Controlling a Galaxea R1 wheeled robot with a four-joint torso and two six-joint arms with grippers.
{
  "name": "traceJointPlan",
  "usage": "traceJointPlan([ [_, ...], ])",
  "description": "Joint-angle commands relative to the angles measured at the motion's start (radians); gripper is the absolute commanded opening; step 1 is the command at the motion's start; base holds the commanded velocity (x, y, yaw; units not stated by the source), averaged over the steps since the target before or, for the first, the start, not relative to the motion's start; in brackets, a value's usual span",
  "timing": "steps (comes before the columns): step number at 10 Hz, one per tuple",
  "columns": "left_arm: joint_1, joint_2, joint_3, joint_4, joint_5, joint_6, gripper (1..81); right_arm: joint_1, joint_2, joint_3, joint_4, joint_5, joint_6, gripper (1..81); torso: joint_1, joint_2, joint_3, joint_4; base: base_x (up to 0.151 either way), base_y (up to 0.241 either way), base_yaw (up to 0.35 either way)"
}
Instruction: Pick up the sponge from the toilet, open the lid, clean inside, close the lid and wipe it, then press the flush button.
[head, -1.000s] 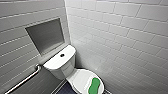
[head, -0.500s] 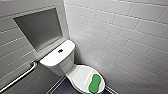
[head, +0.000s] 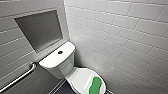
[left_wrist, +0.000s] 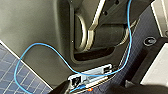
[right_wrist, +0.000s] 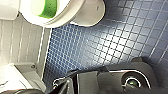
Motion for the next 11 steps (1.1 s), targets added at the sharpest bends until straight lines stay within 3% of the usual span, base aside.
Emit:
traceJointPlan([
  [1,0.033,0.0,0.015,0.0,0.086,0.001,81.1,0.12,-0.057,0.006,0.02,-0.079,0.031,81.1,0.062,-0.096,0.0,0.0,0.0,0.0,0.0],
  [4,0.033,0.0,0.015,-0.003,0.086,0.001,81.1,0.175,-0.065,0.031,0.024,-0.085,0.048,81.1,0.132,-0.21,0.0,0.0,0.0,0.0,0.0],
  [5,0.033,0.0,0.015,-0.003,0.086,0.001,81.1,0.187,-0.065,0.031,0.024,-0.085,0.05,81.1,0.156,-0.246,-0.07,0.0,0.0,0.0,0.0],
  [7,0.058,0.002,0.026,0.004,0.086,0.001,81.1,0.216,-0.066,0.031,0.024,-0.086,0.066,81.1,0.193,-0.307,-0.117,0.0,0.0,0.0,0.0],
  [8,0.081,0.014,0.028,0.009,0.079,0.003,81.1,0.238,-0.065,0.034,0.024,-0.086,0.08,81.1,0.212,-0.337,-0.051,0.0,0.0,0.0,0.0],
  [9,0.099,0.023,0.028,0.029,0.057,0.003,81.1,0.267,-0.063,0.037,0.024,-0.094,0.097,81.1,0.17,-0.275,-0.083,0.0,0.0,0.0,0.0],
  [11,0.108,0.028,0.028,0.038,0.039,0.003,81.1,0.33,-0.045,0.04,0.027,-0.14,0.125,81.1,0.191,-0.312,-0.106,0.0,0.0,0.0,0.0],
])
